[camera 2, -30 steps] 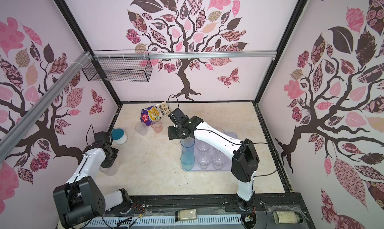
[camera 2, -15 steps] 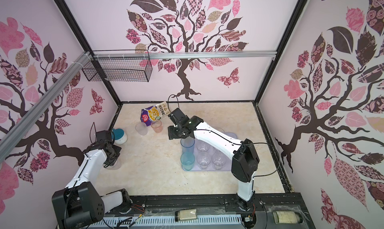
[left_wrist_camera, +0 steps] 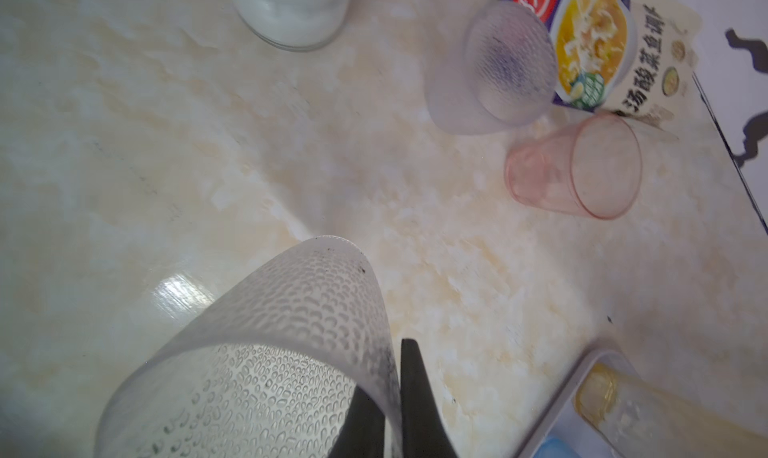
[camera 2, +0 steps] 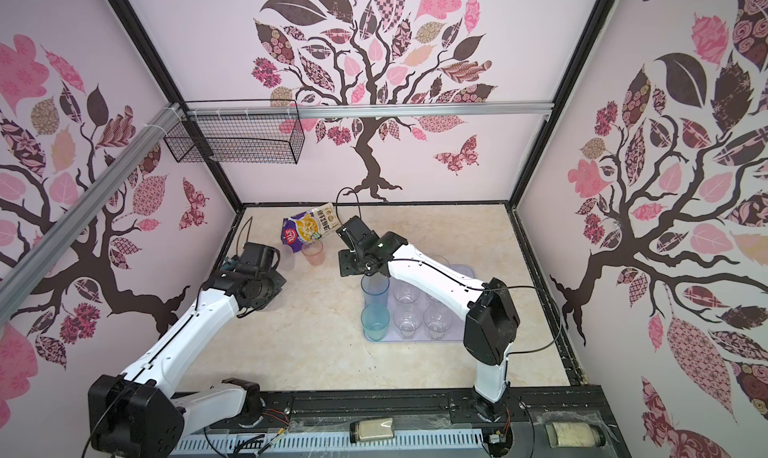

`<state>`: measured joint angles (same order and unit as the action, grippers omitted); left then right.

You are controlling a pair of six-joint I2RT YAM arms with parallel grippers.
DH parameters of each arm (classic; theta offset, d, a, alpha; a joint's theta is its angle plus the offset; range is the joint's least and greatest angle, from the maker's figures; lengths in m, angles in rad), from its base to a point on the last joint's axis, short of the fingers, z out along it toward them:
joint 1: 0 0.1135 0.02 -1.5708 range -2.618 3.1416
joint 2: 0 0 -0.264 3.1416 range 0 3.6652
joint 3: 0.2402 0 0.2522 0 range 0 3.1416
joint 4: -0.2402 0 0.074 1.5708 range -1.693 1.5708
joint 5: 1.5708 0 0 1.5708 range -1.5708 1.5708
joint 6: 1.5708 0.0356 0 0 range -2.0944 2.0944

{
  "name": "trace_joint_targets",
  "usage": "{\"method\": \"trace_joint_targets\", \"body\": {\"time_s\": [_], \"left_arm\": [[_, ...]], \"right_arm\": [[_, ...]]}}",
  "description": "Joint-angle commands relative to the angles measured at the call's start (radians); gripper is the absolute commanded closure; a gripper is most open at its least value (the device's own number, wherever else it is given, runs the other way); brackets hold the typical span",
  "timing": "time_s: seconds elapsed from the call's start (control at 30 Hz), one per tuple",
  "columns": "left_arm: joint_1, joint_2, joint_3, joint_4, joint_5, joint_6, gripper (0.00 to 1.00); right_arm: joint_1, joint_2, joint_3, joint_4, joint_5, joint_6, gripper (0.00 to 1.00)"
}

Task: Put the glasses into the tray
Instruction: 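Carry the frosted glass toward the tray with the left gripper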

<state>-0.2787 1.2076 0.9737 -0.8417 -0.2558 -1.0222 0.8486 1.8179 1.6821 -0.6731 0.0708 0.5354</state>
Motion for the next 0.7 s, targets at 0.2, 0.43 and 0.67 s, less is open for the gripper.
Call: {"method": "trace_joint_targets", "body": {"time_s": [0.2,0.43,0.67], "left_arm": [[-0.211,0.082,0.132,-0.02,-0.173,0.132,1.0],[-0.219,0.165,0.105,0.051,0.105,0.257,1.0],[-0.266,0.183,0.04,0.091,0.189,0.264,1.0]], "right_arm": [[-0.05,-0.134,-0.05,-0.011,0.04,-0.037,0.43],[-0.055,-0.157,-0.095,-0.011,0.032,-0.03,0.43],[-0.055,-0.169,-0.139,-0.012,0.028,-0.02,0.43]]}}
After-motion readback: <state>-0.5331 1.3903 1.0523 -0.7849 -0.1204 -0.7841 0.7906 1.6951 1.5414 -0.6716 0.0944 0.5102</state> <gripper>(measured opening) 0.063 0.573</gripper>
